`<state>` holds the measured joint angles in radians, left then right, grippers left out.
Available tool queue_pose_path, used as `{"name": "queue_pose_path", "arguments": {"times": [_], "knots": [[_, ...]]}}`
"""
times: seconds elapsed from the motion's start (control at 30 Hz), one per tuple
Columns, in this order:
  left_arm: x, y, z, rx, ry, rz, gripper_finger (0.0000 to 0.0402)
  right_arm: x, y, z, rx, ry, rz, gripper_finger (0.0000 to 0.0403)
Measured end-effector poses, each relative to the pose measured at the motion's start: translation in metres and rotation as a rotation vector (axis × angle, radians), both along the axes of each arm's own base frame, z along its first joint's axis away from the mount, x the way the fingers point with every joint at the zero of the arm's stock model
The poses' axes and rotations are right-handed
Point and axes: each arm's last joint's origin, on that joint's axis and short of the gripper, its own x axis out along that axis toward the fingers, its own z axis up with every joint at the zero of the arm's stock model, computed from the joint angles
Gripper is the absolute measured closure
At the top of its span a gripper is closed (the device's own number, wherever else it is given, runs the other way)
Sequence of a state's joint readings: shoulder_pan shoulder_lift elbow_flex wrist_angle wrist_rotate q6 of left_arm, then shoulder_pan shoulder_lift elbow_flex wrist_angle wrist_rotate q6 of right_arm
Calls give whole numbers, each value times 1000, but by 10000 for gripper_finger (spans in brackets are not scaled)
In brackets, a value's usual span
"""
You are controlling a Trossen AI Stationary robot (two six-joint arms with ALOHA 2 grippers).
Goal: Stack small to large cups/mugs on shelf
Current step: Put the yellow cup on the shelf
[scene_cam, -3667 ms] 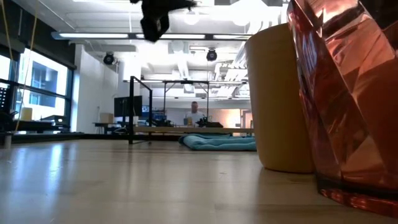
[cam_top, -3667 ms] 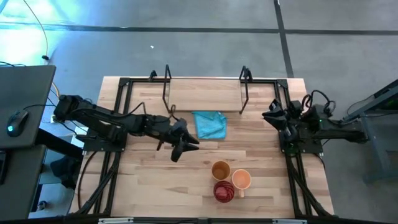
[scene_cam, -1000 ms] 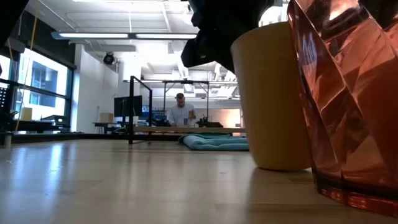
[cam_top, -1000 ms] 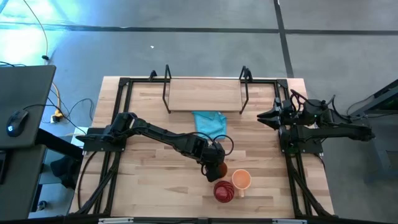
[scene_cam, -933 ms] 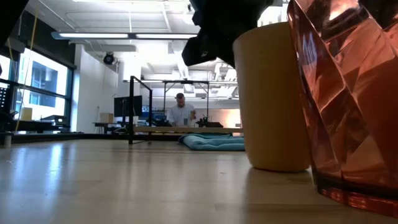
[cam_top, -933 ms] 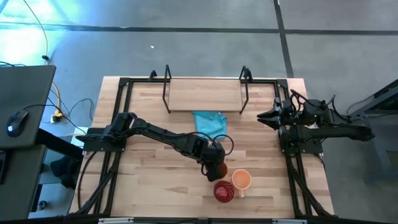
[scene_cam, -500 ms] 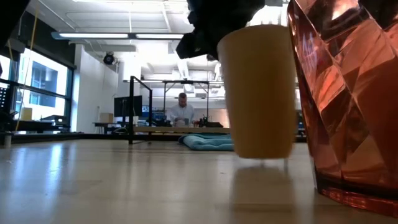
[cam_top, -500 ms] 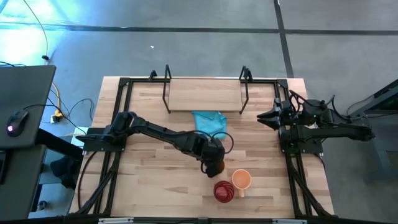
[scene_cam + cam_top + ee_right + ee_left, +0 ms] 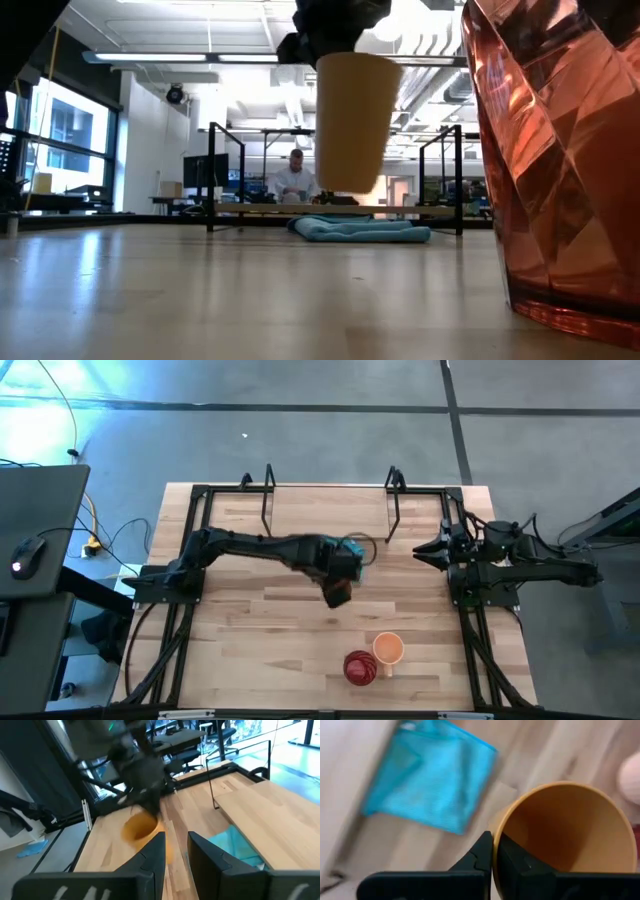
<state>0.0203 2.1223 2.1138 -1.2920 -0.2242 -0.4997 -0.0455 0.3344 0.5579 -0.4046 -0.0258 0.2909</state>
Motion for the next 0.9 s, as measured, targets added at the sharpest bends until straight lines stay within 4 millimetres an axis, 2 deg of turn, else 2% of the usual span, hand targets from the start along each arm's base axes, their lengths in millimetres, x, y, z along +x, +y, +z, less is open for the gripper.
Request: {"name": "queue_pose_path", "arguments": {"times": [0.23, 0.43, 0.63, 0.9], "knots": [[-14, 38, 24, 71, 54, -10, 401, -1, 2, -3, 60, 36, 41, 332], [-31, 83, 42, 101, 37, 27, 401, -1, 2, -4, 89, 41, 40, 332], [-56, 138, 53, 120, 38, 63, 402, -1, 2, -4, 93, 40, 35, 332], [-94, 215, 60, 55, -54, 105, 401, -1, 1, -4, 145, 39, 6, 332]]}}
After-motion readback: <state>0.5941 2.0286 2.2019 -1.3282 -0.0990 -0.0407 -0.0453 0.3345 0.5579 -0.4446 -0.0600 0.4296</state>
